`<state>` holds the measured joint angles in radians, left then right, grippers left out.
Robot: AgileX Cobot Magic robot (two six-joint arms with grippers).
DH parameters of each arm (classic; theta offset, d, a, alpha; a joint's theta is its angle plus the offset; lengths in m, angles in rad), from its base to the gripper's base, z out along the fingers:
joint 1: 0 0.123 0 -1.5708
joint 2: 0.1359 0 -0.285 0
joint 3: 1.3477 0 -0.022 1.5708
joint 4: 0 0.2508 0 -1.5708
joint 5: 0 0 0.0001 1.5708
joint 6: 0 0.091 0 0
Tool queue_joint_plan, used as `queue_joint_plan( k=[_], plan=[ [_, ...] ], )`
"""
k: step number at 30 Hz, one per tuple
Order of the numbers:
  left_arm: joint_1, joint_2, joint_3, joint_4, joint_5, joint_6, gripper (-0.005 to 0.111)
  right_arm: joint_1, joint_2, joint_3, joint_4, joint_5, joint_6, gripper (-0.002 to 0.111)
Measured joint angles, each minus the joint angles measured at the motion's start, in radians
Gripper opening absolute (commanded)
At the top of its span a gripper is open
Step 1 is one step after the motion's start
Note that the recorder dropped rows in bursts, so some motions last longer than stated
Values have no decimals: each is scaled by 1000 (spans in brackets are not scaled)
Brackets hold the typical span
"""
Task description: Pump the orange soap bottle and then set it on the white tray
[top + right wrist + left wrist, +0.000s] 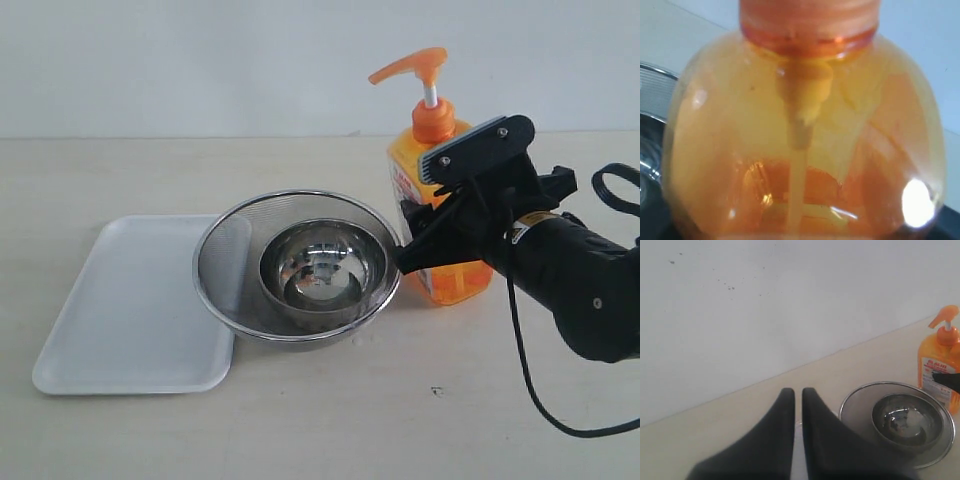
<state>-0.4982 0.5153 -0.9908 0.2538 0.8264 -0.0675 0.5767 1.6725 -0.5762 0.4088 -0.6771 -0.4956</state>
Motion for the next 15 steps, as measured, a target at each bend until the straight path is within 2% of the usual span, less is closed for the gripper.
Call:
queue_joint_plan(
  k=[15],
  plan=[
    [0,-131,106,30,59,-90,5,0,0,0,30,0,112,0]
  ],
)
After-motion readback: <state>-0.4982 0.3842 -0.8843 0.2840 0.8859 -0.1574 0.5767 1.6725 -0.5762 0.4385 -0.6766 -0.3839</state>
